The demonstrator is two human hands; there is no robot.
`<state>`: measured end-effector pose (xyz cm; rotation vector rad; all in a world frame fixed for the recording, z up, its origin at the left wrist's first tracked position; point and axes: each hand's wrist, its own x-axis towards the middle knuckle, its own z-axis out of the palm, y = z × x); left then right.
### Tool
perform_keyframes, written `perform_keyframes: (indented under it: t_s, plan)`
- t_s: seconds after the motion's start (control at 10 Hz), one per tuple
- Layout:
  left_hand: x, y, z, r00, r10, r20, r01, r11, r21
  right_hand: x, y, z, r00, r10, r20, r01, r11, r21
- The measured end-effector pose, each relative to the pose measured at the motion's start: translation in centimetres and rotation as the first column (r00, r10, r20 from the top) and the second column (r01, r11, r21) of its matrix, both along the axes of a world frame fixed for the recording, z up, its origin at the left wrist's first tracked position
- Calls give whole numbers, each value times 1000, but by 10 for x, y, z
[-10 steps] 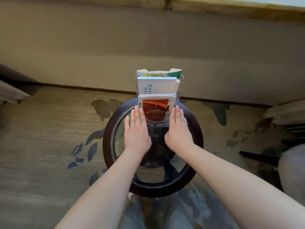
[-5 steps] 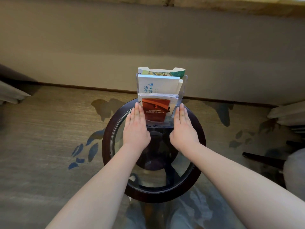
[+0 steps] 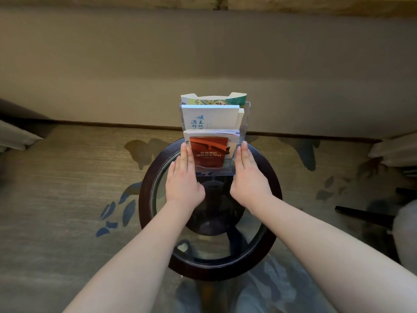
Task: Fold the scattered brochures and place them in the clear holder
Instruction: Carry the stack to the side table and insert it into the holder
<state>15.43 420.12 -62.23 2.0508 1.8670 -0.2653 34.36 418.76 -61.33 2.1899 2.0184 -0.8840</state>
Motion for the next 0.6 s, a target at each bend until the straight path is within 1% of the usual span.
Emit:
perform_keyframes:
  t_s: [0.2, 0.3, 0.4, 0.5, 0.6]
  plan:
    - [8, 4, 11, 999, 38, -4, -38, 999, -34, 2, 2, 12, 999, 27, 24, -25, 998, -58]
    - [13, 11, 20, 999, 46, -25, -48, 994, -97, 0, 9, 23, 995, 60, 78, -49, 990, -131]
    - [10, 20, 44, 995, -13, -102, -8, 980, -198, 0, 18, 43, 974, 116, 193, -83, 982, -170]
    - [5, 27, 80, 983, -61, -170, 21, 973, -228, -1, 22, 73, 983, 72, 169, -43, 984, -174]
    - [-2, 44, 135, 980, -38, -194, 17, 994, -108, 1, 27, 115, 985, 99, 139, -87, 992, -88]
